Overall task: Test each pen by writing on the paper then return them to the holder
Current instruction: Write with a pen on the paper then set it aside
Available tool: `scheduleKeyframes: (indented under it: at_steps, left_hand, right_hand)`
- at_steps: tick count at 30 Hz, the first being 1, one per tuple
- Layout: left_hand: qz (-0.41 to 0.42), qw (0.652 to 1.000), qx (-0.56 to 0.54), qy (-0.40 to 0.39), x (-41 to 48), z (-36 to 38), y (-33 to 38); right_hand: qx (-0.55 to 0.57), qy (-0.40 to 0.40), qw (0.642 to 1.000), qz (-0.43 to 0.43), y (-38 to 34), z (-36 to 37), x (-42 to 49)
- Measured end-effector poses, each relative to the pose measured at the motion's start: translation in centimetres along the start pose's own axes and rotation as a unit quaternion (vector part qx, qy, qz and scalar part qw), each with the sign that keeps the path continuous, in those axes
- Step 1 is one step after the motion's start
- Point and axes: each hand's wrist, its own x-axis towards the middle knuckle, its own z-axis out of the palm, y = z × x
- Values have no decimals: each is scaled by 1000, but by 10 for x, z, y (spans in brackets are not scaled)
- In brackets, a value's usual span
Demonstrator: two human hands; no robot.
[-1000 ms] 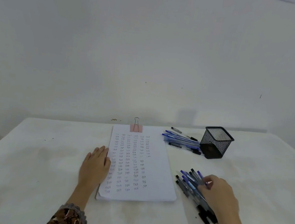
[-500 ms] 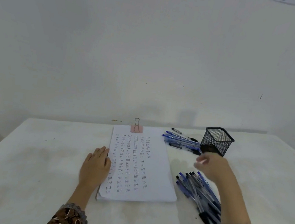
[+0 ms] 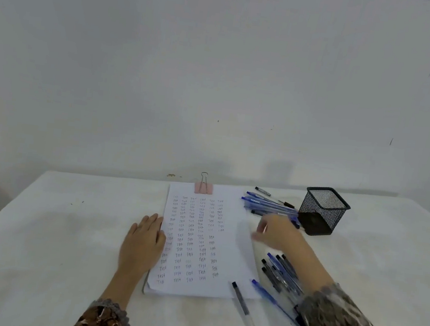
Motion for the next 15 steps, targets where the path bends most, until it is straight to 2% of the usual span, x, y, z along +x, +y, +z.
scheduleKeyframes:
  at_steps: [2, 4, 7, 12, 15]
  left_hand:
    - [-1, 1000, 4, -2, 0, 0, 0]
    - [-3, 1000, 3, -1, 0, 1, 0]
    - [-5, 1000, 0, 0, 1, 1, 0]
    - [-6, 1000, 5, -4, 0, 1, 0]
    - [-8, 1000, 5, -7, 0, 0, 1]
  right_hand:
    - [-25, -124, 991, -34, -22, 9, -49]
    - [-51, -179, 982, -43, -33, 26, -87]
    - [-51, -127, 990, -43, -25, 45, -96]
    - [-63, -17, 998, 10, 3, 55, -86]
    - [-50, 0, 998, 33, 10, 52, -86]
